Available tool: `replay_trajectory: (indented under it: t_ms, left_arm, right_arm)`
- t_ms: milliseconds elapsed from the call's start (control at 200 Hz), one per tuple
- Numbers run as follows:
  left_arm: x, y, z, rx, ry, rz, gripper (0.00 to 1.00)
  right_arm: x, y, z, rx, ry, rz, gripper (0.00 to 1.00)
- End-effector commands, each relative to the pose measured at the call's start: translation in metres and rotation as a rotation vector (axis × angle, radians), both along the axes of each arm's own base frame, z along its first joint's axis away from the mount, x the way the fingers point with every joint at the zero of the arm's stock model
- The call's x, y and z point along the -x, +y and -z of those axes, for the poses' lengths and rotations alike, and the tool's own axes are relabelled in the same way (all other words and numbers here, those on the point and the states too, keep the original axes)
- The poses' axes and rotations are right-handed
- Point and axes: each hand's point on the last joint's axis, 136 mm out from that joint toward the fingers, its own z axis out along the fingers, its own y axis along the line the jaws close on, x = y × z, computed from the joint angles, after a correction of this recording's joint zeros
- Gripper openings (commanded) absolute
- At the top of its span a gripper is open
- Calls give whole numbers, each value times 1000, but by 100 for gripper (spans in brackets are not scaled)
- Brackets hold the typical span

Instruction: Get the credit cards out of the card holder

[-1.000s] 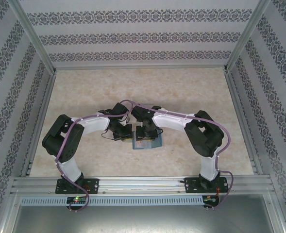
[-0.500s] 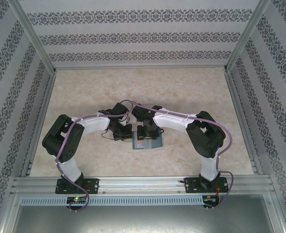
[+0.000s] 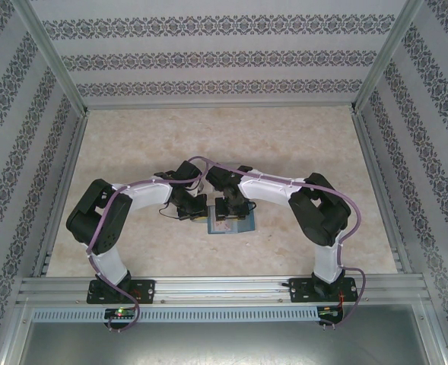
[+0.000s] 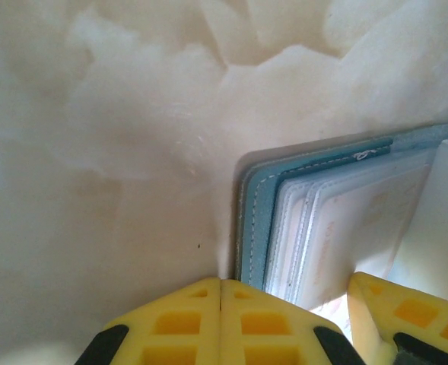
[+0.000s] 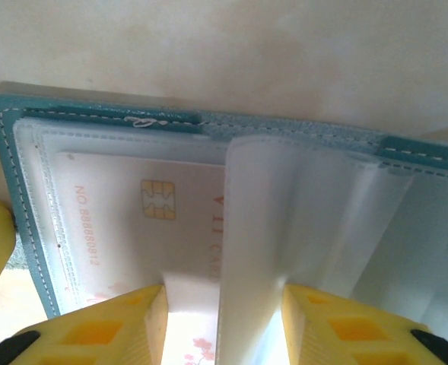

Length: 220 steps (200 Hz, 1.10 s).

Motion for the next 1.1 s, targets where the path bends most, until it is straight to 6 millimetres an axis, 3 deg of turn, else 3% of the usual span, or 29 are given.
replay_trajectory:
  t_ms: [0,590,1094]
  left_arm:
    - [1,-6,-2,-1,-1,23,0]
    - [-2,-8,-7,0,-8,29,0]
    - [-10,-14,-28,24,-37,40,0]
  right_arm:
    - [2,-8,1,49,-6,-14,41]
    - [-1,-14,-26,35,-56,-15,12]
    - [0,-15,-46,11,-78,-18,10]
